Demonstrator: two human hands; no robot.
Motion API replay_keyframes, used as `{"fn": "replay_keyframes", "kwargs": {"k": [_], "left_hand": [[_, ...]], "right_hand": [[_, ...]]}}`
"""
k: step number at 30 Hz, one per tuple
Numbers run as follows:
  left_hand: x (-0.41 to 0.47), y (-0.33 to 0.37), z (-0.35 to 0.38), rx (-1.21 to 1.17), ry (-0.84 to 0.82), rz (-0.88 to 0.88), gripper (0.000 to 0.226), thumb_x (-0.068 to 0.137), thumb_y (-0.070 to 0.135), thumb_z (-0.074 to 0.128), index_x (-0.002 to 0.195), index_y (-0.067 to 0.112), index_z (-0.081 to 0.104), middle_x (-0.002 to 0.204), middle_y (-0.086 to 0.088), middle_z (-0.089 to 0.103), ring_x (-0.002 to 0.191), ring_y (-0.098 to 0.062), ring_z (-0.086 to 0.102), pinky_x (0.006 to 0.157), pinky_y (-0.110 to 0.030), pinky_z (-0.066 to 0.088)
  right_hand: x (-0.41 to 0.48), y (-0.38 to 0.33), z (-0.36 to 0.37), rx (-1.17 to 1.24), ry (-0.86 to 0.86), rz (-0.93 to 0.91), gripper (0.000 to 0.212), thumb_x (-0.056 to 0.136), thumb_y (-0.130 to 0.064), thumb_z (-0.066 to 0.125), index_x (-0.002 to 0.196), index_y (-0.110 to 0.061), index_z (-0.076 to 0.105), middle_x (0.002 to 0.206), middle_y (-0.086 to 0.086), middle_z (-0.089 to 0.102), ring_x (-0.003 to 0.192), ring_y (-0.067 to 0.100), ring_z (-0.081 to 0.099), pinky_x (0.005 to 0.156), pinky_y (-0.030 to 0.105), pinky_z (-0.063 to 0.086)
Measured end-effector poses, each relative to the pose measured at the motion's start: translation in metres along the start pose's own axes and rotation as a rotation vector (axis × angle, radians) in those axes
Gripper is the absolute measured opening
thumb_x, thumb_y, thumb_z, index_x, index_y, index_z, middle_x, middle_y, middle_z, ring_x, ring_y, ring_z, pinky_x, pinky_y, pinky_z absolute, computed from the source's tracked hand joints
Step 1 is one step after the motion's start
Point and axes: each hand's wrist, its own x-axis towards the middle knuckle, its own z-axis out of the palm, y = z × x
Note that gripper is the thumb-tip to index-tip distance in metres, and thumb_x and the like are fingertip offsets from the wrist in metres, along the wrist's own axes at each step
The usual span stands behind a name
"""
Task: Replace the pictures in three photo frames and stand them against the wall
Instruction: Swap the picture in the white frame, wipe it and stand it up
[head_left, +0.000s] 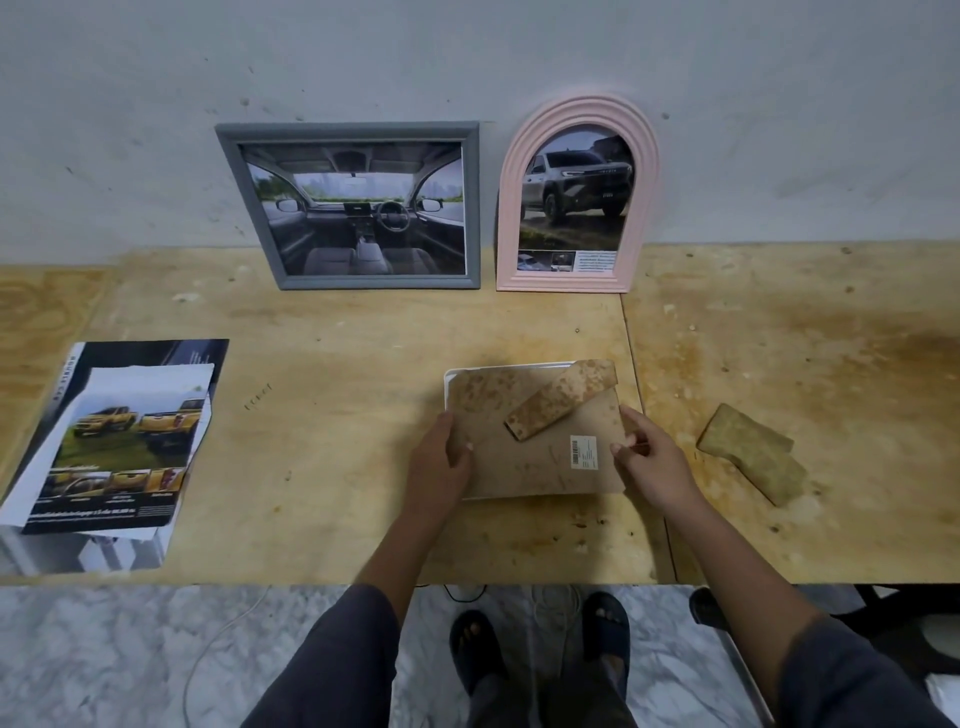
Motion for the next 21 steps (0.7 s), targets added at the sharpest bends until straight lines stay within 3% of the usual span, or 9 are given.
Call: {"fn": "replay_keyframes", "kwargs": {"k": [2,3,5,6,9,12,14,16,21], "left_hand": [[0.0,0.001,-0.001,0.002,0.002,-0.002,0.058,0.092,0.014,0.054,0.143,0.006,0.029,0.149,-0.012,0.035,0.136,-0.024,0.036,0.108,-0.027,0.031],[-0.001,0.0,-0.001,0.001,0.005,-0.004,0.058,0.092,0.014,0.054,0.143,0.006,0.029,0.149,-0.012,0.035,0.136,-0.024,0.035,0.108,-0.027,0.031],[-0.001,-0.001,-0.002,0.003,0.01,0.001,0.059,0.091,0.014,0.054,0.143,0.007,0.028,0.148,-0.012,0.036,0.136,-0.024,0.036,0.109,-0.029,0.031],[-0.001,-0.001,-0.002,0.008,0.01,0.003,0.059,0.091,0.014,0.054,0.143,0.007,0.028,0.148,-0.012,0.037,0.136,-0.024,0.036,0.108,-0.029,0.031],[0.0,-0.001,-0.004,0.017,-0.006,0.001,0.06,0.09,0.014,0.055,0.144,0.007,0.027,0.149,-0.012,0.035,0.137,-0.024,0.035,0.108,-0.028,0.031],[0.002,-0.001,-0.006,0.023,-0.039,0.0,0.064,0.09,0.016,0.057,0.145,0.008,0.025,0.151,-0.011,0.031,0.139,-0.024,0.031,0.11,-0.029,0.03],[0.002,-0.002,-0.007,0.017,-0.053,-0.013,0.067,0.09,0.017,0.057,0.146,0.009,0.022,0.153,-0.01,0.026,0.14,-0.024,0.028,0.111,-0.03,0.029],[0.002,-0.002,-0.007,0.007,-0.059,-0.017,0.068,0.089,0.017,0.058,0.146,0.01,0.02,0.155,-0.009,0.022,0.141,-0.023,0.026,0.111,-0.03,0.027],[-0.003,-0.002,-0.005,-0.01,-0.064,-0.011,0.07,0.09,0.017,0.057,0.147,0.011,0.017,0.157,-0.007,0.016,0.143,-0.022,0.021,0.112,-0.029,0.025]], "right_hand": [[0.005,-0.005,-0.003,-0.042,-0.02,-0.006,0.058,0.087,-0.007,0.058,0.14,-0.022,0.04,0.092,0.008,0.05,0.077,0.017,0.05,0.058,0.008,0.045],[0.007,-0.006,-0.004,-0.072,-0.048,-0.017,0.061,0.085,-0.014,0.062,0.139,-0.029,0.04,0.097,0.008,0.051,0.085,0.02,0.054,0.069,0.019,0.052],[0.012,-0.004,-0.007,-0.128,-0.11,-0.01,0.065,0.082,-0.023,0.065,0.139,-0.038,0.037,0.111,0.008,0.045,0.102,0.027,0.051,0.087,0.044,0.052],[0.01,-0.007,-0.008,-0.124,-0.137,0.001,0.067,0.083,-0.022,0.065,0.141,-0.036,0.034,0.115,0.006,0.038,0.106,0.026,0.048,0.093,0.047,0.049],[0.006,-0.013,-0.011,-0.1,-0.212,0.006,0.076,0.083,-0.016,0.065,0.145,-0.033,0.025,0.118,0.006,0.034,0.106,0.022,0.044,0.092,0.039,0.048],[-0.004,-0.017,-0.013,-0.124,-0.275,-0.014,0.081,0.07,-0.017,0.075,0.138,-0.035,0.035,0.118,0.009,0.049,0.103,0.026,0.055,0.08,0.041,0.054],[-0.011,-0.009,-0.006,-0.155,-0.304,-0.028,0.093,0.051,-0.031,0.085,0.131,-0.04,0.037,0.116,0.008,0.053,0.103,0.026,0.056,0.079,0.046,0.056],[-0.027,-0.009,0.001,-0.202,-0.296,-0.044,0.106,0.04,-0.039,0.089,0.13,-0.038,0.033,0.118,0.002,0.045,0.107,0.021,0.049,0.084,0.039,0.052],[-0.035,-0.002,0.01,-0.25,-0.219,-0.079,0.105,0.055,-0.026,0.088,0.139,-0.028,0.025,0.111,0.0,0.035,0.105,0.019,0.041,0.079,0.029,0.04]]}}
